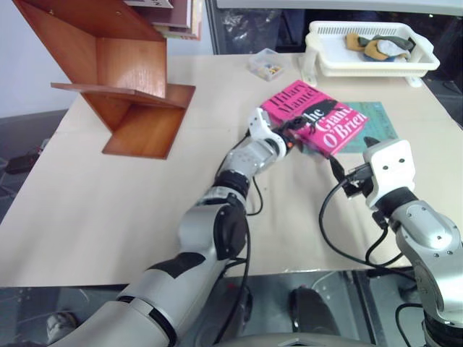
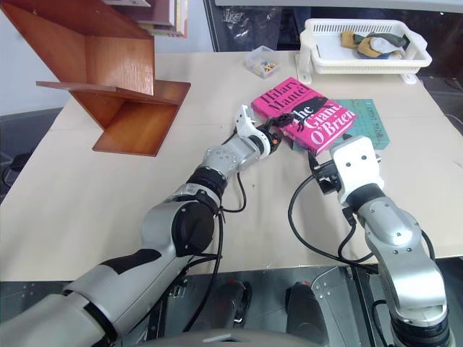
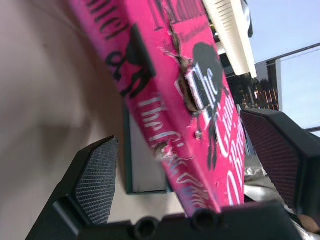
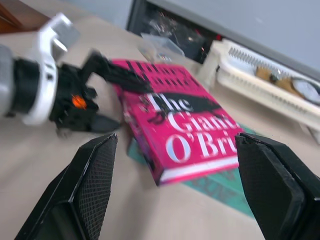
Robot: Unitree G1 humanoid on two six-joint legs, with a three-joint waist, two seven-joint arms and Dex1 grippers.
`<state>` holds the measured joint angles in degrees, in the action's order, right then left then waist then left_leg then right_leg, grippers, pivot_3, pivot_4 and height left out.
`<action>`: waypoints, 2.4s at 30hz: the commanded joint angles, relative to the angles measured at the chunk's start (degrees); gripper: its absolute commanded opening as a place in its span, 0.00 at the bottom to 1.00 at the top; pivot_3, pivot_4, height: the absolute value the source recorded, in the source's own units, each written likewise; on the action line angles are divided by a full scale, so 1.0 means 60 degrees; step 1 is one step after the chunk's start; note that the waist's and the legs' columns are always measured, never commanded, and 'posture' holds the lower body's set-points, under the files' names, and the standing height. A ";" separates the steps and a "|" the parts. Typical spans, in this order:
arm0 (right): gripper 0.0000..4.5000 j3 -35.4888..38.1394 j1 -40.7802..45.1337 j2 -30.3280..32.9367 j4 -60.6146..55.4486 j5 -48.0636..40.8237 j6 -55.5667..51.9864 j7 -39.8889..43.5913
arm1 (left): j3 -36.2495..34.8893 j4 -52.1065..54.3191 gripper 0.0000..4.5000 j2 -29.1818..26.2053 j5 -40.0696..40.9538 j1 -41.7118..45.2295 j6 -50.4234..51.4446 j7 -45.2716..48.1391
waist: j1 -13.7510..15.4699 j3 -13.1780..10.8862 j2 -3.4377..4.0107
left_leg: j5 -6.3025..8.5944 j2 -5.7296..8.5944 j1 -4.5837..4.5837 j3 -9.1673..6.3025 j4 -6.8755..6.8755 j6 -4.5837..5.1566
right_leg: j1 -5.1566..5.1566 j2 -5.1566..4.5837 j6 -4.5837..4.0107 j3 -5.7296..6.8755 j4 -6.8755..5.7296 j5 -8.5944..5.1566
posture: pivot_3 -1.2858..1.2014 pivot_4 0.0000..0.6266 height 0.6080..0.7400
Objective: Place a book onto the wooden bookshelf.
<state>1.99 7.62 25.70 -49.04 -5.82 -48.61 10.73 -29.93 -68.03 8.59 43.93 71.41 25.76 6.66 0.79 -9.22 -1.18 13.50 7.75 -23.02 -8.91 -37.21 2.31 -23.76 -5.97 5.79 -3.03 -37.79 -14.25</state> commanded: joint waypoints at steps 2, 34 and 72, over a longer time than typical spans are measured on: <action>0.86 0.0570 0.0219 0.0157 0.0176 0.0123 -0.0357 -0.0017 | 0.0204 0.0253 1.00 -0.0124 -0.0404 0.0002 0.0360 0.0471 | -0.0014 0.0000 0.0000 | 0.0000 0.0001 0.0001 0.0001 -0.0003 0.0000 | -0.0001 0.0001 0.0000 -0.0001 -0.0007 0.0000 | 0.52 0.24 1.00; 0.02 0.0980 0.7623 0.2403 1.8830 0.1053 0.7405 0.2095 | 0.4587 1.3533 1.00 -0.5620 -0.1182 -0.6762 0.2544 0.6409 | -0.0353 -0.0002 0.0040 | 0.0011 -0.0022 0.0031 0.0092 0.0012 0.0020 | -0.0001 0.0013 -0.0007 -0.0086 -0.0003 0.0004 | 0.52 0.24 1.00; 0.02 0.1084 0.7015 0.1061 1.8574 0.0165 0.9257 0.5709 | 0.4124 1.3907 1.00 -0.7403 -0.0181 -0.6850 0.1854 0.8974 | -0.0571 -0.0004 0.0046 | 0.0011 -0.0027 0.0038 0.0089 0.0007 0.0020 | 0.0000 0.0021 -0.0007 -0.0090 -0.0010 0.0004 | 0.52 0.24 1.00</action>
<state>7.98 49.92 32.20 65.68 -3.30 6.54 42.39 -4.04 14.67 -35.38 42.38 29.53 37.98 60.29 -2.64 -9.24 -0.90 13.57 7.58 -22.79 -8.38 -37.17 2.44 -23.76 -5.85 5.75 -3.58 -37.87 -14.22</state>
